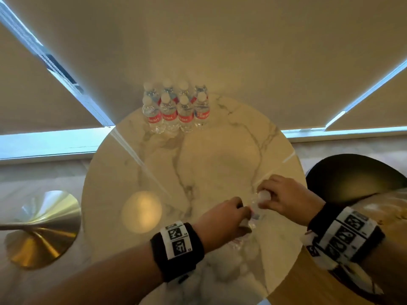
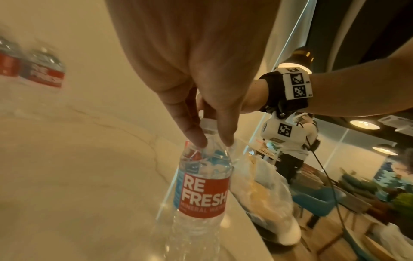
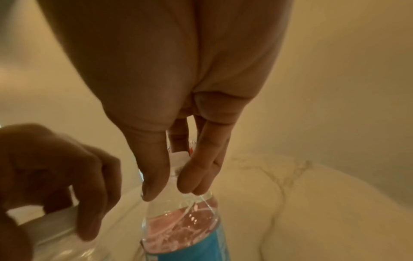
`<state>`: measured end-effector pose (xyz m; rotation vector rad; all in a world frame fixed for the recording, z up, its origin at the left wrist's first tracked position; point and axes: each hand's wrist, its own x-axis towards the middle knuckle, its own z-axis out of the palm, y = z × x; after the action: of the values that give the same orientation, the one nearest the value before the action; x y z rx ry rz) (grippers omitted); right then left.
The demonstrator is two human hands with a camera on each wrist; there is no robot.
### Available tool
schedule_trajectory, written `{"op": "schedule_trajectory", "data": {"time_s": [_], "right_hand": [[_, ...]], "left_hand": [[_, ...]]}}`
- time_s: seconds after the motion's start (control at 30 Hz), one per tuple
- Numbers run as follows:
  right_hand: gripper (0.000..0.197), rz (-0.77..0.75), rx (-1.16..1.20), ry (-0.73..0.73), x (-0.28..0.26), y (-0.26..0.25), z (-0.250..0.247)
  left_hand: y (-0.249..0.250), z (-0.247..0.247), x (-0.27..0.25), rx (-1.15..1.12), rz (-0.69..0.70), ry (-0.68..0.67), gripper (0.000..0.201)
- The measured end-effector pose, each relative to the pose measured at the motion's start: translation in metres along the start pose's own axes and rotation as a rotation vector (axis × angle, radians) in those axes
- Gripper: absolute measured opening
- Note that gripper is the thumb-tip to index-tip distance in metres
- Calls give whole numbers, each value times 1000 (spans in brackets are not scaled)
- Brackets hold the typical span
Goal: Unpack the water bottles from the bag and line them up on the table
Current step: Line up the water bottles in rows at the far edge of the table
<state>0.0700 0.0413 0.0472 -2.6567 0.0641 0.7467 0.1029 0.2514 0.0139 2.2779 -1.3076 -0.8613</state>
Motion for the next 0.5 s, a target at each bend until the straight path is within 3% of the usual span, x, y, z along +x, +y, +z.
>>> {"op": "schedule_trajectory", "data": {"time_s": [0.17,0.3,0.5], "right_hand": [[32,-11,-48,219,109,7,-91],[39,-29,-98,297,205,5,-155],[43,-39,-106,326,295,-8,-189]], "left_hand": [[-50,-84,70,42,-83,184,38],[-90,-151,135,134,-140,335,38],[-134,-196,197,194,-275,426,42]]}}
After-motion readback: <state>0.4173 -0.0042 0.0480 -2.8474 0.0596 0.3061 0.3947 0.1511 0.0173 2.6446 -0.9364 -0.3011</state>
